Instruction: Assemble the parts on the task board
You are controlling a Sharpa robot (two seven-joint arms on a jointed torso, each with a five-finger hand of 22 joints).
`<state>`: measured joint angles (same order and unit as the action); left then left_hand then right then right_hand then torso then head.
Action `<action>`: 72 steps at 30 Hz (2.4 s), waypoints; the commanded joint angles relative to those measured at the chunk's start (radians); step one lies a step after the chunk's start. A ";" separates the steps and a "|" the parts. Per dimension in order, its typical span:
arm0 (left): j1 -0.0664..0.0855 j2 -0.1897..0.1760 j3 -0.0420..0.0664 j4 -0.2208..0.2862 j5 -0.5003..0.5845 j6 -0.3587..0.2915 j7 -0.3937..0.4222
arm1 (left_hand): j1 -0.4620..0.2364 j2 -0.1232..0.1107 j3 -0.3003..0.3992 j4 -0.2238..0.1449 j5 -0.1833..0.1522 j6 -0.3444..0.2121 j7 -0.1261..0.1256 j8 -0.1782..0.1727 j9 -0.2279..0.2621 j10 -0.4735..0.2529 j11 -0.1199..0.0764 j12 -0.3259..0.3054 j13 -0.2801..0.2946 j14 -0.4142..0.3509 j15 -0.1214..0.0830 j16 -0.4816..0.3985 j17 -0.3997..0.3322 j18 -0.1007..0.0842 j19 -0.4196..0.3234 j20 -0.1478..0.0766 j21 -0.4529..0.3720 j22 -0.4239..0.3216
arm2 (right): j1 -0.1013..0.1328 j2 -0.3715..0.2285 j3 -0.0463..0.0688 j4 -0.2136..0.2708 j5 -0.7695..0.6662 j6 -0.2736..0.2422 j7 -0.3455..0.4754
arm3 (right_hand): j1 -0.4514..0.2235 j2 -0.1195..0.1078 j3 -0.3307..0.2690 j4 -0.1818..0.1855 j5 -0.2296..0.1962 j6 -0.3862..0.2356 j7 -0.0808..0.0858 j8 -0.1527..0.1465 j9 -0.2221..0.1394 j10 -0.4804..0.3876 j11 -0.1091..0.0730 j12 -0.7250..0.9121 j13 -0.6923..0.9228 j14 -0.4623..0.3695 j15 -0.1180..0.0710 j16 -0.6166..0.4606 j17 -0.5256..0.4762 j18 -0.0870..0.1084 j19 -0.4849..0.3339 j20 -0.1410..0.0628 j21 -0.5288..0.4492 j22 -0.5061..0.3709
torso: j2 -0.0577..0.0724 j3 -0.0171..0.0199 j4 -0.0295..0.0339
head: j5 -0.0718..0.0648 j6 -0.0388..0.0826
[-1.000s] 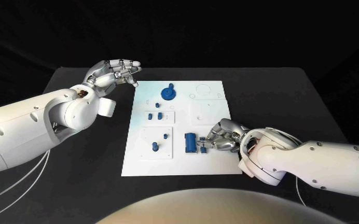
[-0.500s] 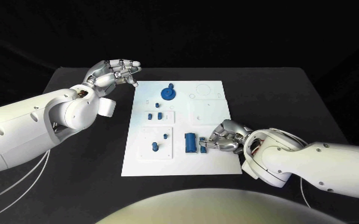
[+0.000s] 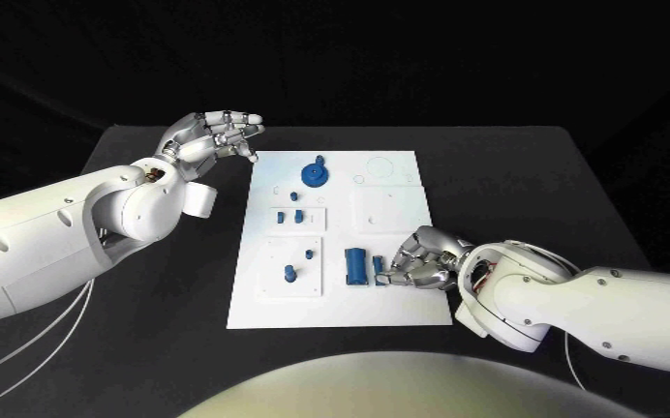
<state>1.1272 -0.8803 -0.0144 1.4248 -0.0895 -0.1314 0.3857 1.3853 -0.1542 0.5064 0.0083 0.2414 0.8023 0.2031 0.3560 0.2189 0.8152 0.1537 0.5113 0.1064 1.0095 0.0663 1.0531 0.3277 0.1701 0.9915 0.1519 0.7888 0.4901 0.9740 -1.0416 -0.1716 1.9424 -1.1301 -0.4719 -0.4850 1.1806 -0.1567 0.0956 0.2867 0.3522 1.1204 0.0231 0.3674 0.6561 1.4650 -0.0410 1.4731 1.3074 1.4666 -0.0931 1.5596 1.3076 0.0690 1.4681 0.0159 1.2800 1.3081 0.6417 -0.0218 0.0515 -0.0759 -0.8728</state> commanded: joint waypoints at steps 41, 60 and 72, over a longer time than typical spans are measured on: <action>-0.001 0.003 0.000 -0.005 -0.002 0.019 0.000 | -0.014 0.000 -0.002 0.004 0.004 -0.009 0.014 0.006 0.001 -0.011 0.000 0.005 -0.001 -0.007 0.001 0.007 -0.001 0.014 -0.007 -0.002 0.000 -0.001 | 0.003 0.008 0.001 -0.009 -0.019 0.007 -0.002 | 0.031 0.007 0.017 0.007 0.004 0.007 0.001 -0.010 -0.011 0.081 -0.006 -0.003 0.211 0.101 -0.009 0.004 0.246 -0.016 0.021 -0.006 -0.001 0.192 | 0.001 0.0002 0.0009 | 0.003 0.000; -0.006 0.013 0.000 -0.005 0.010 0.023 0.031 | -0.039 -0.006 -0.015 0.023 0.003 -0.016 0.013 0.013 0.001 -0.014 -0.001 0.016 -0.002 -0.013 0.005 0.009 -0.002 0.013 -0.010 0.004 -0.015 -0.011 | 0.128 -0.006 0.003 -0.086 0.241 -0.134 0.354 | 0.089 0.009 0.022 -0.001 -0.043 -0.083 0.041 -0.060 -0.030 0.047 0.029 -0.099 0.163 0.077 0.018 -0.041 0.142 0.014 -0.037 0.016 -0.180 0.148 | -0.016 -0.0074 0.0013 | -0.004 0.016; -0.021 0.051 0.000 -0.069 0.053 -0.030 0.082 | -0.039 -0.021 -0.043 0.097 0.004 -0.042 0.027 0.064 0.003 -0.008 0.025 -0.002 -0.040 -0.218 0.061 -0.263 -0.129 0.010 -0.120 0.071 -0.349 -0.218 | 0.203 0.122 0.004 -0.374 0.669 -0.116 0.725 | 0.242 0.003 0.110 0.002 -0.074 -0.257 0.126 -0.102 -0.066 -0.359 0.107 -0.980 -0.448 -0.243 0.091 -0.731 -0.673 0.111 -0.342 0.090 -1.025 -0.215 | -0.060 -0.0148 0.0002 | -0.007 0.099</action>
<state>1.1065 -0.8373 -0.0151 1.3673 -0.0659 -0.1386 0.4232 1.3365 -0.1741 0.4641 0.0985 0.2414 0.7648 0.1980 0.4151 0.2204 0.8032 0.1741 0.5193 0.0712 0.8012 0.1236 0.8148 0.2082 0.1702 0.8730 0.2161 0.4653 0.2884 1.1733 -0.9289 -0.1679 1.5940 -0.6317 -0.6045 0.0730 1.4144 -0.1534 0.1943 0.2884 0.2826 0.8685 0.1454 0.2702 0.5987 1.1157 0.0613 0.5193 0.8916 1.2336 -0.0070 0.8670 0.6585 0.1703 1.1348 0.1020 0.2785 1.1162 0.5973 -0.0370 0.0517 -0.0833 -0.7919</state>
